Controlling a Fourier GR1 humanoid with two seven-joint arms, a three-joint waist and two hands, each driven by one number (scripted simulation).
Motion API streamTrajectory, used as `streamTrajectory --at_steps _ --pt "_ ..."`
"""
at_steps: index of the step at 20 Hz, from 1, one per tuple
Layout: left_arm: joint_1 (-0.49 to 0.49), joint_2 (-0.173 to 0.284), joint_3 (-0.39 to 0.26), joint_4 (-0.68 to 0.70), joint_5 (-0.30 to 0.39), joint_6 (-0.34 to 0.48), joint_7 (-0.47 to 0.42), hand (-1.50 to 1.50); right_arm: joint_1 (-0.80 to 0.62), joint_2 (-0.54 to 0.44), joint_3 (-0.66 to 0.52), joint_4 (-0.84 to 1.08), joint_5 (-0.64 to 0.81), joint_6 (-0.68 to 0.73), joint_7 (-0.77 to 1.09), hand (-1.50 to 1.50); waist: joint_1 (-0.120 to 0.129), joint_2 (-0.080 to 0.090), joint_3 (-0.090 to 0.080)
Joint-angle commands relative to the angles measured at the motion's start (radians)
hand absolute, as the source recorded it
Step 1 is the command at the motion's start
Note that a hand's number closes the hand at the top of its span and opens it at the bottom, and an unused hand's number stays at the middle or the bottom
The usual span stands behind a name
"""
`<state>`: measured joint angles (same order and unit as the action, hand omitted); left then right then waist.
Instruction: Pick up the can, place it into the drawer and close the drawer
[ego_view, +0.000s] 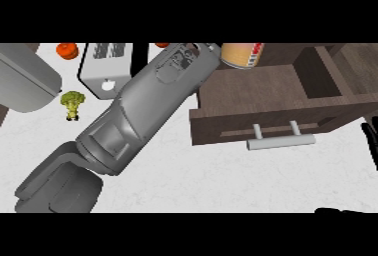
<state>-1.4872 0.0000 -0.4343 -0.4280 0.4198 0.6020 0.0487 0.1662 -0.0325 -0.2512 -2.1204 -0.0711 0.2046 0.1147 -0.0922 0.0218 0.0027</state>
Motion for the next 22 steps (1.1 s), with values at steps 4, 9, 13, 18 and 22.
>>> streamTrajectory --at_steps 4,9,13,18,22 --pt "0.012 0.0 -0.076 0.046 0.04 0.025 -0.046 1.5 -0.037 -0.017 0.002 -0.02 -0.017 -0.001 0.041 -1.5 -0.017 0.002 0.0" --pt "0.023 0.0 -0.125 0.063 0.054 0.031 -0.077 1.5 -0.055 0.004 0.031 0.004 0.027 -0.022 0.025 -1.5 -0.022 0.007 0.0" --pt "-0.002 0.0 -0.148 0.093 0.066 0.067 -0.038 -1.5 -0.06 -0.02 -0.001 -0.012 -0.009 -0.016 0.055 -1.5 -0.031 0.007 0.0" --pt "0.093 0.0 -0.197 0.049 0.091 0.139 -0.094 -1.5 -0.077 -0.038 -0.012 0.006 -0.022 0.002 0.033 -1.5 -0.046 0.008 0.001" --pt "0.055 0.0 -0.175 0.089 0.114 0.152 -0.107 -1.5 -0.067 -0.022 0.014 -0.013 -0.011 0.001 0.027 -1.5 -0.052 0.015 0.0"
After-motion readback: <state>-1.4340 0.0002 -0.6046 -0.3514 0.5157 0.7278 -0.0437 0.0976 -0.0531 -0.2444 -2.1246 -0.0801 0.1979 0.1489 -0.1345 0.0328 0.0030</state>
